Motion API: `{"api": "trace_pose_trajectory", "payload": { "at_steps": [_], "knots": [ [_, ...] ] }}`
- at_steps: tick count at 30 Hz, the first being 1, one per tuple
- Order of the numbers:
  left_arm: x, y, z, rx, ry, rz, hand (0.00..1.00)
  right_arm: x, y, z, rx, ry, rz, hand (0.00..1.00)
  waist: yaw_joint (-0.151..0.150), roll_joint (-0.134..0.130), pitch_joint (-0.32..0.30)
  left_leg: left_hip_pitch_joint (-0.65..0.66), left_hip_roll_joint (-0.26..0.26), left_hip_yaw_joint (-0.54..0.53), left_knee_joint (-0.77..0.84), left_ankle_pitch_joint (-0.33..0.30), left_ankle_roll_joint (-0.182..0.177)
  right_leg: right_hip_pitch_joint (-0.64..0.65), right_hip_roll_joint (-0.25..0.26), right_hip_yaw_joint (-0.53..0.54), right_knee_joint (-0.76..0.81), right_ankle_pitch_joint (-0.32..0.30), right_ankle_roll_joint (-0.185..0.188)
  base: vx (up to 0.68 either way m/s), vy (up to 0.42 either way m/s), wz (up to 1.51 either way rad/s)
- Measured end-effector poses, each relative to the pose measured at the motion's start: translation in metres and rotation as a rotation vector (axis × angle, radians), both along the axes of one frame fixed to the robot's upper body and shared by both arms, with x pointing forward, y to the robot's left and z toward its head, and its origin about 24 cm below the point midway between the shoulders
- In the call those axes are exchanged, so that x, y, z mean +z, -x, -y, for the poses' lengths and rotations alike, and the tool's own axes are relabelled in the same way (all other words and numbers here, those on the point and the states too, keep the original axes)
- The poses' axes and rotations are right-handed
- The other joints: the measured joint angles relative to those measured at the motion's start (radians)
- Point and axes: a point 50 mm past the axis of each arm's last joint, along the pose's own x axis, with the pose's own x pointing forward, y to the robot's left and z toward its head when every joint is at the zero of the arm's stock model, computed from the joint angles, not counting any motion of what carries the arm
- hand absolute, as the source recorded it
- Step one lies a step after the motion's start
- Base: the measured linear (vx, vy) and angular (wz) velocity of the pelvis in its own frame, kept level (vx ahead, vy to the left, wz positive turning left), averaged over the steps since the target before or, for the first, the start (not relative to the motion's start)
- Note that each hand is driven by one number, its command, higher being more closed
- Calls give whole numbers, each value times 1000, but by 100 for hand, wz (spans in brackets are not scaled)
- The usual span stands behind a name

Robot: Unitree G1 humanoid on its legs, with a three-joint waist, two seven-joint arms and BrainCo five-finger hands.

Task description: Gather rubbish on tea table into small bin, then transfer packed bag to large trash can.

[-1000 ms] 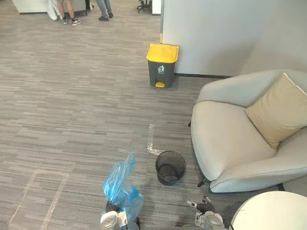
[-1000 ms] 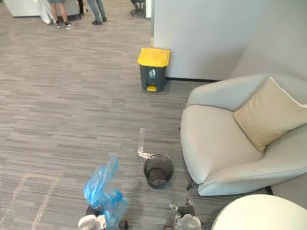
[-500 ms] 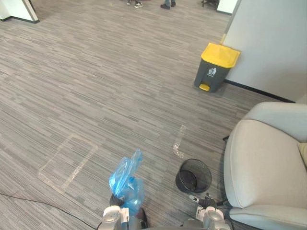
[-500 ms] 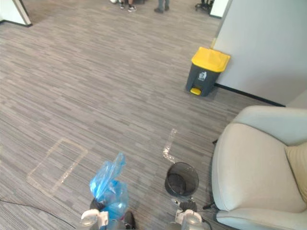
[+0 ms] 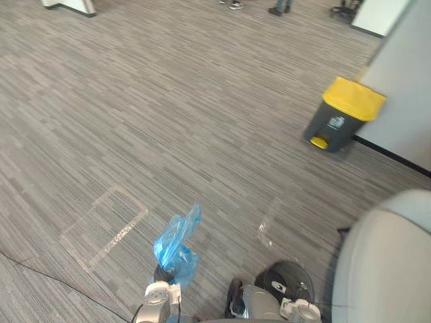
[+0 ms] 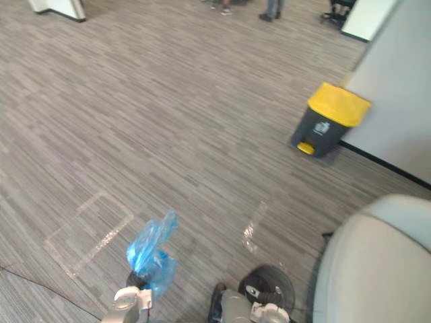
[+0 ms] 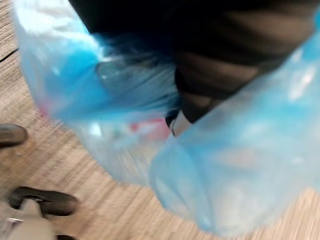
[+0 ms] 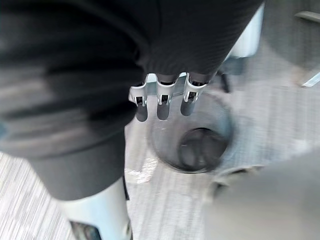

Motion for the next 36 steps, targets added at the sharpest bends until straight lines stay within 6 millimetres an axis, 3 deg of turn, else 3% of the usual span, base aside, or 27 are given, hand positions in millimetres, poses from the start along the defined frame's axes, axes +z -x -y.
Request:
{"api": "trace_pose_trajectory", "payload": {
  "at_steps": [3, 5, 6, 7, 8, 9, 11, 12, 13, 15, 18, 21, 23, 24, 25, 27, 29, 30, 31, 34, 36],
  "knots": [
    [1, -2, 2, 4, 18, 9, 100, 4, -18, -13, 25, -33, 41, 0, 12, -30, 14, -80, 14, 29, -67, -28, 46, 121, -3, 117, -60, -4, -5, 652, 24, -87],
    [2, -4, 6, 10, 31, 16, 100, 8, -28, -19, 27, -41, 66, 0, 21, -37, 16, -141, -8, 5, -254, -3, 54, 153, -31, 176, -49, -8, 2, 435, 182, -105],
    [2, -5, 7, 7, 32, 21, 100, 7, -27, -19, 24, -39, 67, 0, 33, -31, 9, -159, -35, -68, -444, 110, 53, 164, -46, 216, -24, -29, 40, 600, 348, -109],
    [2, -5, 7, 9, 31, 20, 100, 7, -25, -18, 21, -37, 63, 0, 36, -23, 6, -162, -36, -103, -503, 206, 35, 173, -45, 228, -16, -45, 67, 584, 368, -101],
    [0, -4, 3, 14, 20, 4, 100, 3, -17, -17, 23, -42, 29, 0, 42, -54, -9, -158, -68, -93, -453, 227, 40, 177, -93, 275, 9, -73, 112, 487, 294, -52],
    [1, -6, 3, 16, 19, 12, 100, 3, -17, -16, 11, -40, 31, 0, 38, -57, -11, -154, -74, -85, -448, 209, 47, 172, -103, 283, 18, -66, 116, 438, 270, -51],
    [4, -12, 0, 22, 2, 29, 100, 3, -15, -16, -2, -44, 29, 0, 48, -61, -12, -117, -73, -20, -429, 143, 74, 132, -128, 317, 108, -18, 159, 395, 295, -79],
    [4, -10, -1, 26, -3, 24, 100, 3, -17, -16, 4, -43, 35, 0, 50, -55, -6, -48, -69, 34, -449, 110, 90, 62, -147, 328, 274, 40, 181, 341, 282, -103],
    [4, -10, -1, 26, -3, 24, 100, 3, -17, -16, 5, -43, 35, 0, 50, -52, -4, -18, -69, 53, -467, 103, 93, 28, -151, 331, 351, 47, 193, 373, 291, -100],
    [5, -12, -2, 23, -6, 28, 100, 2, -13, -16, 5, -44, 26, 0, 41, -36, 7, 112, -71, 105, -561, 100, 92, -107, -155, 252, 596, 28, 176, 254, 164, -69],
    [5, -15, -5, 21, -15, 29, 100, 3, -14, -16, 10, -39, 31, 0, 33, -38, 9, 198, -83, 151, -656, 75, 74, -219, -163, 111, 590, -11, 145, 217, 75, -49],
    [0, -10, -7, 21, -20, -6, 100, 4, -17, -12, 15, -26, 37, 0, 18, -39, 10, 287, -93, 197, -710, 53, 50, -256, -134, -47, 290, 4, 113, 341, -19, -38],
    [-1, -10, -9, 15, -26, -16, 100, 3, -18, -13, 17, -28, 35, 0, -10, -47, 7, 321, -111, 183, -738, 32, 25, -260, -108, -51, 44, 120, 89, 432, -96, 17],
    [-3, -7, -9, 15, -25, -29, 100, 3, -17, -12, 7, -29, 30, 0, -18, -44, 8, 350, -111, 169, -754, 24, 11, -252, -98, -43, 45, 181, 18, 513, -116, 23],
    [-5, -4, -7, 15, -19, -44, 100, 4, -19, -8, 5, -21, 35, 0, -18, -11, 4, 379, -87, 142, -758, 29, 3, -230, -72, -56, 49, 147, -1, 537, -158, 10],
    [-5, -3, -4, 15, -11, -40, 100, 4, -19, -9, 4, -23, 35, 0, -9, 2, 3, 318, -53, 86, -584, 33, -8, -208, -57, -59, 63, 102, -18, 476, -187, -3],
    [-2, -5, -3, 17, -8, -20, 100, 4, -21, -12, 27, -24, 35, 0, -2, 25, 15, 147, 33, -1, -123, 108, -85, -105, -14, -52, 21, 66, -35, 486, -130, -29],
    [-1, -4, -2, 22, -3, -11, 100, 4, -21, -15, 47, -27, 32, 0, 4, 29, 20, 108, 54, -20, -1, 106, -82, -62, 4, -31, 3, 46, -40, 612, -49, -70],
    [-1, -3, -1, 23, 3, -5, 100, 4, -23, -22, 75, -34, 33, 0, 8, 25, 25, 67, 71, -22, 90, 91, -56, -7, 18, -1, -14, 24, -43, 564, 15, -79],
    [0, 0, 2, 28, 16, 1, 100, 5, -28, -31, 121, -43, 42, 0, 30, 1, 29, -63, 75, -11, 62, 54, 4, 92, 20, 93, -70, -7, -29, 449, 60, -96],
    [3, -4, 3, 41, 19, 25, 100, 6, -28, -29, 104, -38, 42, 0, 55, -4, 32, -118, 64, -14, -164, 47, 14, 153, 1, 154, -105, -11, 9, 506, 180, -91]
  ]
}}
